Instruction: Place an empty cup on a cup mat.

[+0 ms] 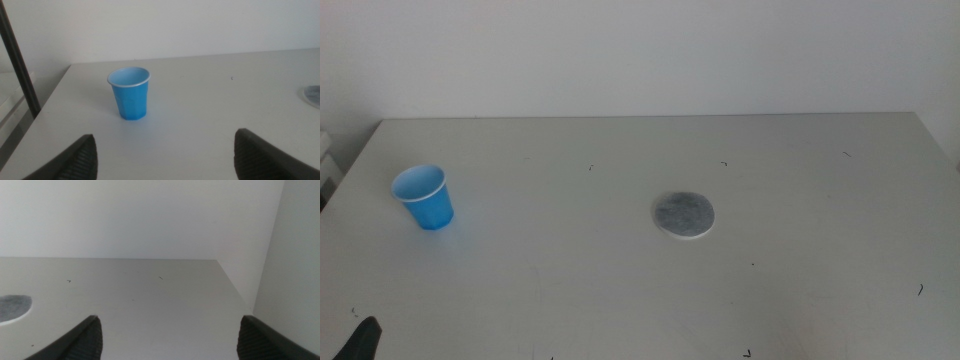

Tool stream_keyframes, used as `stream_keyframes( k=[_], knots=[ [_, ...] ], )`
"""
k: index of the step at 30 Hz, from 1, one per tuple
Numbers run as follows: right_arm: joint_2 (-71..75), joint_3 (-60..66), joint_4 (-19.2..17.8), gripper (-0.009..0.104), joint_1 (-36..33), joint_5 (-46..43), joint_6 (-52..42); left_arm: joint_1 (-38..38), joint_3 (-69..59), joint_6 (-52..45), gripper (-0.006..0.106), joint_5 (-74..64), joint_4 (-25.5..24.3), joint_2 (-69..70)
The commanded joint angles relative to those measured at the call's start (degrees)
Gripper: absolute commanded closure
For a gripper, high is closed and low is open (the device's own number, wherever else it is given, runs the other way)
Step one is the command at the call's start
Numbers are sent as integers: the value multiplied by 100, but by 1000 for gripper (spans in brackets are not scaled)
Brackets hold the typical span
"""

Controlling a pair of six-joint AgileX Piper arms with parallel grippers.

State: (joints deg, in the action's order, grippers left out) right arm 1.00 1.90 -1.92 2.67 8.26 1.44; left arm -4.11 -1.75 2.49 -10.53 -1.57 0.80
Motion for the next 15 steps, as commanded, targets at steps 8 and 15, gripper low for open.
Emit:
stream_keyframes(
  k=[8, 15],
  knots=[
    [110, -66, -52, 1, -11, -448, -49, 8, 1056, 58, -3, 541, 157, -1337],
    [110, -66, -52, 1, -11, -448, -49, 8, 2728, 58, -3, 342, 157, -2875]
  ],
)
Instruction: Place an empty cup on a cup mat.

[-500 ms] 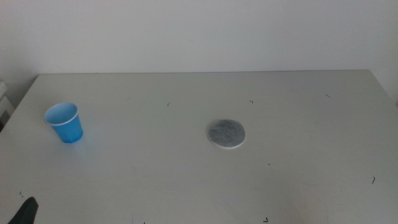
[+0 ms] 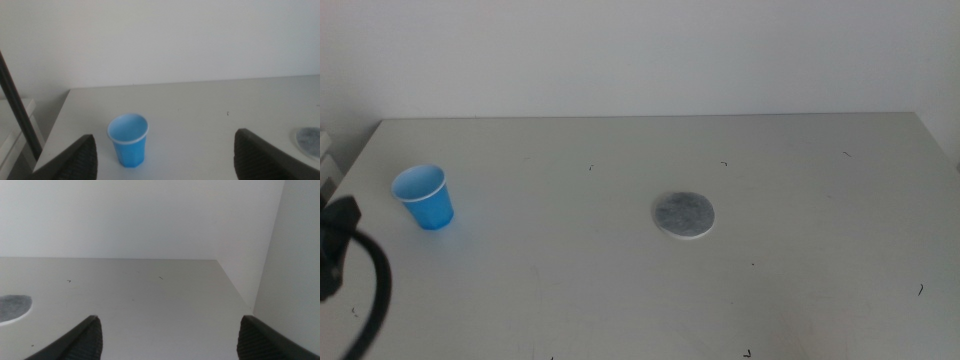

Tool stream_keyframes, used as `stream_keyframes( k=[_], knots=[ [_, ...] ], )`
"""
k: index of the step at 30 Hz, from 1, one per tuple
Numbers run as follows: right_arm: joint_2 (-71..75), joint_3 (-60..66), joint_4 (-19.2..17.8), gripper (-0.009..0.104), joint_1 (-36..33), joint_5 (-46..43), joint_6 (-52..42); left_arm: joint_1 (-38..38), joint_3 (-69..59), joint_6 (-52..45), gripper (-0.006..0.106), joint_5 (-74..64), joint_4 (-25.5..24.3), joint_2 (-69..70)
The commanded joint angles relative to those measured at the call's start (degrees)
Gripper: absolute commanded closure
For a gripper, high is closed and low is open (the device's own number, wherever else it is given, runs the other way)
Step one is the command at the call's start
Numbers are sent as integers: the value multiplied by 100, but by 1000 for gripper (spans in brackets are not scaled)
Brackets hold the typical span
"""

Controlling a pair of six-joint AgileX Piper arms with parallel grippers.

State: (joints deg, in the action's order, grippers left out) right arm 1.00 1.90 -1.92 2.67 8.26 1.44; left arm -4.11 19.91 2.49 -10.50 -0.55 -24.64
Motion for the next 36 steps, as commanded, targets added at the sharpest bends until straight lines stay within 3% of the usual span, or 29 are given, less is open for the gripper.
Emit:
stream_keyframes(
  k=[1, 19, 23, 30, 36],
  knots=[
    [110, -66, -52, 1, -11, -448, -49, 8, 794, 58, -3, 251, 55, -564],
    [110, -66, -52, 1, -11, -448, -49, 8, 5477, 63, -3, -3480, 55, -3532],
    [110, -66, -52, 1, -11, -448, -49, 13, 6002, 105, -3, -3828, 55, -4003],
    [110, -66, -52, 1, -11, -448, -49, 56, 6337, 538, -3, -3919, -517, -4685],
    [110, -66, -52, 1, -11, -448, -49, 462, 6353, 667, -3, -3912, -381, -5173]
  ],
)
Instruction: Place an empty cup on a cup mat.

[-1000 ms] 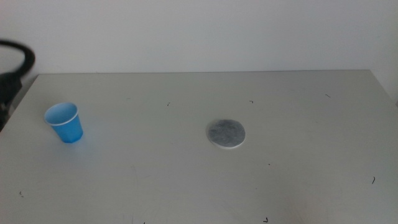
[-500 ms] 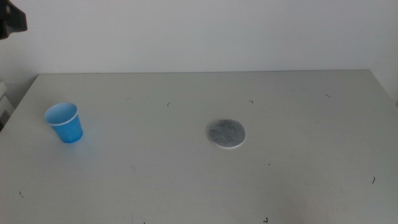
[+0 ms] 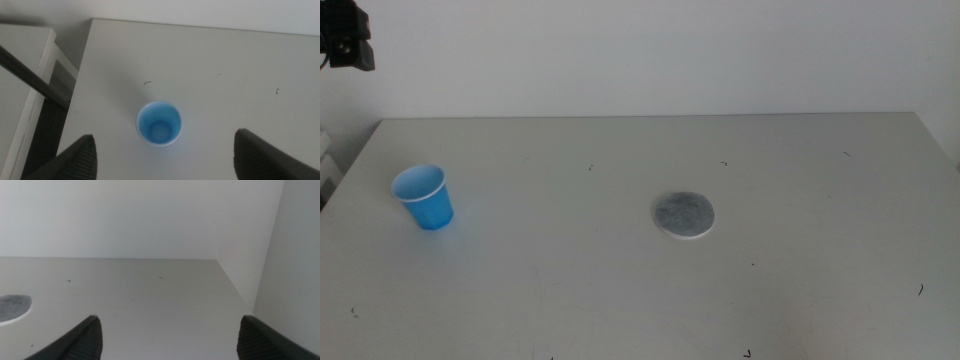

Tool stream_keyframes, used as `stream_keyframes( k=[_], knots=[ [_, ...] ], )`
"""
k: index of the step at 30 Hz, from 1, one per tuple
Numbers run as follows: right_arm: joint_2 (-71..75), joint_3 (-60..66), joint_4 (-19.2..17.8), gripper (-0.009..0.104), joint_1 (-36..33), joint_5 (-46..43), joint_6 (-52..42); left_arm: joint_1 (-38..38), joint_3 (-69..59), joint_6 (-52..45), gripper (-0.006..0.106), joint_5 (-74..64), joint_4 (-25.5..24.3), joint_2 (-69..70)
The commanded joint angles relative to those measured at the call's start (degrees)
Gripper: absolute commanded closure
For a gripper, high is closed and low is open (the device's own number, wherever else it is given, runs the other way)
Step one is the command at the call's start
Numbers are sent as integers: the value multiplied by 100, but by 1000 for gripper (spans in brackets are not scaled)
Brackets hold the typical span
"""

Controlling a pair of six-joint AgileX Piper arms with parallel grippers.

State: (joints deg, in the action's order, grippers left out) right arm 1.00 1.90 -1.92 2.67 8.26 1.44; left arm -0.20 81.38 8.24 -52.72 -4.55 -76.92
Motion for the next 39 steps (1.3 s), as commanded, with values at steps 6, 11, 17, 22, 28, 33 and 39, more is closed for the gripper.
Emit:
stream_keyframes(
  k=[6, 11, 17, 22, 28, 33, 39],
  knots=[
    [110, -66, -52, 1, -11, -448, -49, 89, 205, -289, -3, 429, -538, -348],
    [110, -66, -52, 1, -11, -448, -49, 89, 205, -671, -2, 347, -463, -793],
    [110, -66, -52, 1, -11, -448, -49, 157, 205, -705, 5, 359, -356, -1501],
    [110, -66, -52, 1, -11, -448, -49, 471, 205, -787, 6, 580, 130, -2045],
    [110, -66, -52, 1, -11, -448, -49, 768, 205, -1396, 6, 1040, 567, -2596],
    [110, -66, -52, 1, -11, -448, -49, 822, 205, -1592, 6, 1505, 724, -3078],
    [110, -66, -52, 1, -11, -448, -49, 822, 205, -1592, 16, 2010, 735, -3456]
  ],
)
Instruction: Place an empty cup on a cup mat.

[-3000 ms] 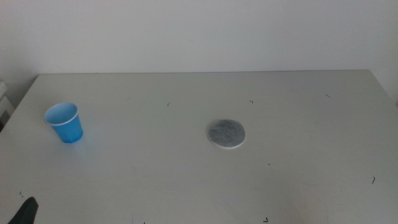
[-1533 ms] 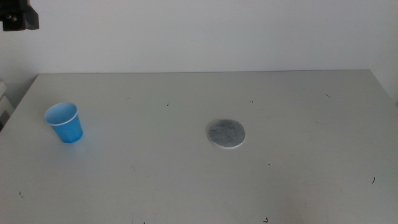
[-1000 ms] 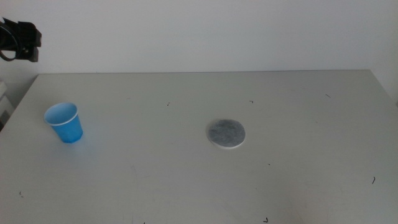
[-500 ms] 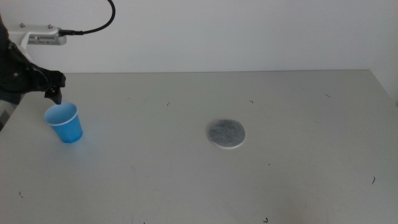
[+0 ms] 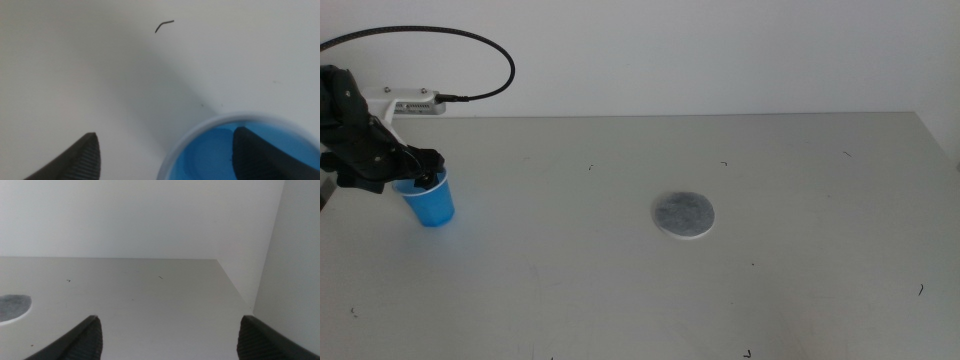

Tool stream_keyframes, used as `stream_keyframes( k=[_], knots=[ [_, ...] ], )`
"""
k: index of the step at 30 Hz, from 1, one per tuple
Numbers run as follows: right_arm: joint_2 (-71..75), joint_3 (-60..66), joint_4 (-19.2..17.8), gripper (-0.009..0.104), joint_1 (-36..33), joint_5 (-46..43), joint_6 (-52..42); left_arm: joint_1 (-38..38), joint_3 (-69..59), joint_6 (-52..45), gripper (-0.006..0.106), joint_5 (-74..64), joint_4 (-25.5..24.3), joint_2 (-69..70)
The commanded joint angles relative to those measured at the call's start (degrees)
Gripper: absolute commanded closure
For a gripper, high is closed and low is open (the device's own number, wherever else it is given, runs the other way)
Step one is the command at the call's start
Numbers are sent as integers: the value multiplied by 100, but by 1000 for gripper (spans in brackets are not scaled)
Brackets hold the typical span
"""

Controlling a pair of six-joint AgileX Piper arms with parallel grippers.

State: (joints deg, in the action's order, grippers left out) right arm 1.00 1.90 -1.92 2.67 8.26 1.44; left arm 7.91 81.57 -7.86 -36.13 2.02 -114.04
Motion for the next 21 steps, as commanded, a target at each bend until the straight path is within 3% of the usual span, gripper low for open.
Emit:
stream_keyframes(
  k=[1, 10, 21],
  knots=[
    [110, -66, -52, 1, -11, -448, -49, 6, 187, 2, 21, 406, 69, 201],
    [110, -66, -52, 1, -11, -448, -49, 6, 187, 8, 97, 480, 148, 126],
    [110, -66, -52, 1, -11, -448, -49, -321, 187, 51, 100, -239, 613, 820]
  ],
)
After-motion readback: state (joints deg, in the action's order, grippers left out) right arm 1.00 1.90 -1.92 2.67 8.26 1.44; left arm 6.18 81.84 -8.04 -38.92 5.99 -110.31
